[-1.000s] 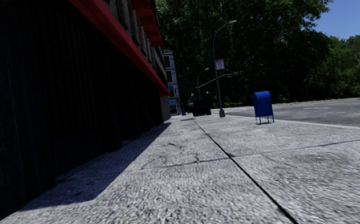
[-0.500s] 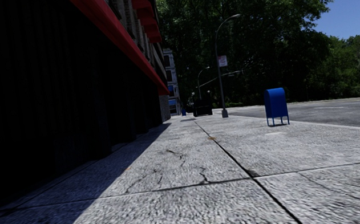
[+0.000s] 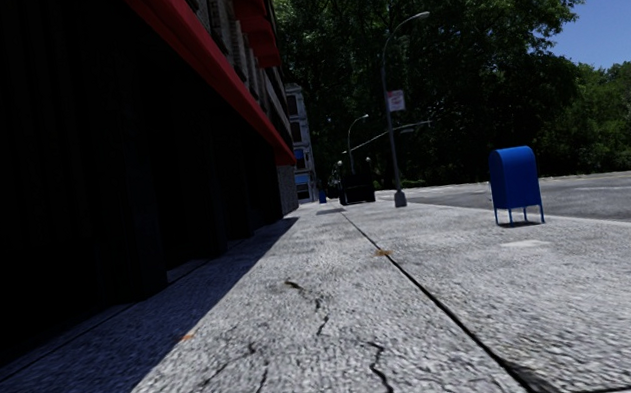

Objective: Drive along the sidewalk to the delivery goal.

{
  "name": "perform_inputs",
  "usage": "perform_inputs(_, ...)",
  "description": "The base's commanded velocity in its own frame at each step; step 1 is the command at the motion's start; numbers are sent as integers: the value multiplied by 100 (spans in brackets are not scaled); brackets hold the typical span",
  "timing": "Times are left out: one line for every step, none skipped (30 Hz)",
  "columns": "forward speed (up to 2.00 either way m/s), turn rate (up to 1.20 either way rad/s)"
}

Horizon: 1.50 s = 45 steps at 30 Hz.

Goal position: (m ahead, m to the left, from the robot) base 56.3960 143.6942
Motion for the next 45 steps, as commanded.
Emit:
perform_inputs(200,0)
perform_inputs(200,0)
perform_inputs(200,0)
perform_inputs(200,0)
perform_inputs(200,0)
perform_inputs(200,0)
perform_inputs(200,0)
perform_inputs(200,0)
perform_inputs(200,0)
perform_inputs(200,0)
perform_inputs(200,0)
perform_inputs(200,0)
perform_inputs(200,0)
perform_inputs(200,0)
perform_inputs(200,0)
perform_inputs(200,0)
perform_inputs(200,0)
perform_inputs(200,0)
perform_inputs(200,0)
perform_inputs(200,0)
perform_inputs(200,0)
perform_inputs(200,0)
perform_inputs(200,0)
perform_inputs(200,0)
perform_inputs(200,0)
perform_inputs(200,0)
perform_inputs(200,0)
perform_inputs(200,0)
perform_inputs(200,0)
perform_inputs(200,0)
perform_inputs(200,0)
perform_inputs(200,0)
perform_inputs(200,0)
perform_inputs(200,0)
perform_inputs(200,0)
perform_inputs(200,0)
perform_inputs(200,0)
perform_inputs(200,0)
perform_inputs(200,0)
perform_inputs(200,0)
perform_inputs(200,0)
perform_inputs(200,0)
perform_inputs(200,0)
perform_inputs(200,0)
perform_inputs(200,0)
